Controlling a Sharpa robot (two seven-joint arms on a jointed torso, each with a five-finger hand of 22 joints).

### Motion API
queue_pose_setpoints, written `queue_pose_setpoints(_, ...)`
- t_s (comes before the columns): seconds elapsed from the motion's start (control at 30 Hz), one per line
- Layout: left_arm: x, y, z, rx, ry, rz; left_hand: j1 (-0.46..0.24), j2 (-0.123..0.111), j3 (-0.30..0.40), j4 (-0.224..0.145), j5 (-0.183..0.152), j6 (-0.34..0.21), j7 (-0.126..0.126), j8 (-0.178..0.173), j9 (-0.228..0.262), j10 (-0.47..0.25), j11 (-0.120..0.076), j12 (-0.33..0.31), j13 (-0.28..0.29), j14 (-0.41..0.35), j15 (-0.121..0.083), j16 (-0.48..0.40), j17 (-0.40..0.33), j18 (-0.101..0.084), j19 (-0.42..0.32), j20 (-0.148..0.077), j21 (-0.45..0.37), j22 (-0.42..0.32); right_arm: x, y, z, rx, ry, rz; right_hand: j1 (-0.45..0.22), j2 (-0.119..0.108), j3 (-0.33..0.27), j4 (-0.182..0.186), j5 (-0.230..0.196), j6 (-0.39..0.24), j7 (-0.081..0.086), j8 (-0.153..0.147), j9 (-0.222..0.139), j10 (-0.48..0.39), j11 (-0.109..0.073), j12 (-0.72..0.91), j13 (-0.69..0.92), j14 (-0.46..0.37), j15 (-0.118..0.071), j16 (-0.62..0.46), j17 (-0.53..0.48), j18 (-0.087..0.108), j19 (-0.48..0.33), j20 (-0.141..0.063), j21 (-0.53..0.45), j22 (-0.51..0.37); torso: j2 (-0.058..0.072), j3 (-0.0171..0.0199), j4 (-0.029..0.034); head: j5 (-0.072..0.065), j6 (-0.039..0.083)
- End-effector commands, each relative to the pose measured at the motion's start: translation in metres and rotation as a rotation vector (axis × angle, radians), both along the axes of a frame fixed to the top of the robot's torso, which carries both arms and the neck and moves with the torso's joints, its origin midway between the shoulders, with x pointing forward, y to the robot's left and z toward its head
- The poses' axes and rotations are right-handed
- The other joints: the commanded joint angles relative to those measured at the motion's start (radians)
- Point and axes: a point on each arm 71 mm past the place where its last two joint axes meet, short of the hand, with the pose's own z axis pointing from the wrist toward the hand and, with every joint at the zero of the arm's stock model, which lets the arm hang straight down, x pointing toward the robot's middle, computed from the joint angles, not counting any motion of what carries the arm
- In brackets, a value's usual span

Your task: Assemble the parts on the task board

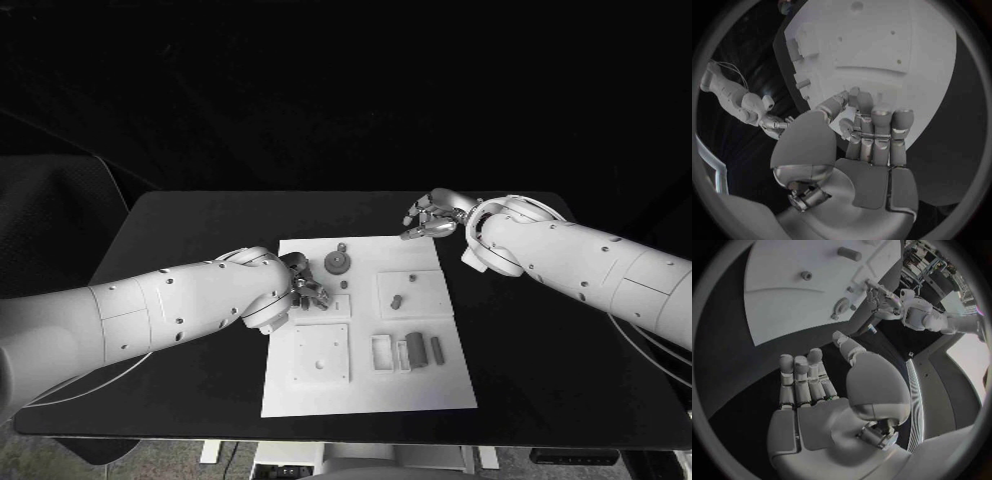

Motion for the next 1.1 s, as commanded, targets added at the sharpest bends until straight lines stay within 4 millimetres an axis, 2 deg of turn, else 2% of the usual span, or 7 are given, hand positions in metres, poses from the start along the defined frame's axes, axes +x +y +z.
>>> queue_pose_setpoints(0.03,-0.0010,-0.0021,-0.0014,0.013,-0.001,-0.024,0.002,0.014,0.014,-0.009,0.005,0.137,-0.078,0.101,0.391,0.117,-0.076,0.006,0.002,0.015,-0.026,0.006,0.002,0.086,0.008,-0.001,0.004,0.002,-0.0008,0.0019,-0.0003,0.001,0.008,0.016,0.008,0.000,0.006,0.000,0.007,0.004,0.000,0.007,0.001,-0.007,0.001,-0.003,-0.001,-0.008,0.000,-0.002,-0.001,-0.001,-0.006,-0.001,0.014,-0.002,0.000,-0.0005,0.0004,0.000,-0.001)
queue_pose_setpoints(1.1,-0.0020,-0.0054,-0.0007,0.032,-0.013,-0.057,0.011,0.008,0.029,-0.020,0.023,0.155,-0.087,0.116,0.398,0.131,-0.085,0.026,0.014,0.026,-0.034,0.031,0.015,0.092,0.019,-0.007,0.023,0.011,-0.0012,0.0027,-0.0007,0.000,0.016,0.021,0.006,0.001,0.006,0.001,0.006,0.004,0.000,0.007,0.001,-0.007,0.002,-0.003,-0.001,-0.009,0.000,-0.002,-0.002,-0.001,-0.006,0.000,0.014,-0.002,0.000,-0.0008,0.0002,-0.003,-0.005)
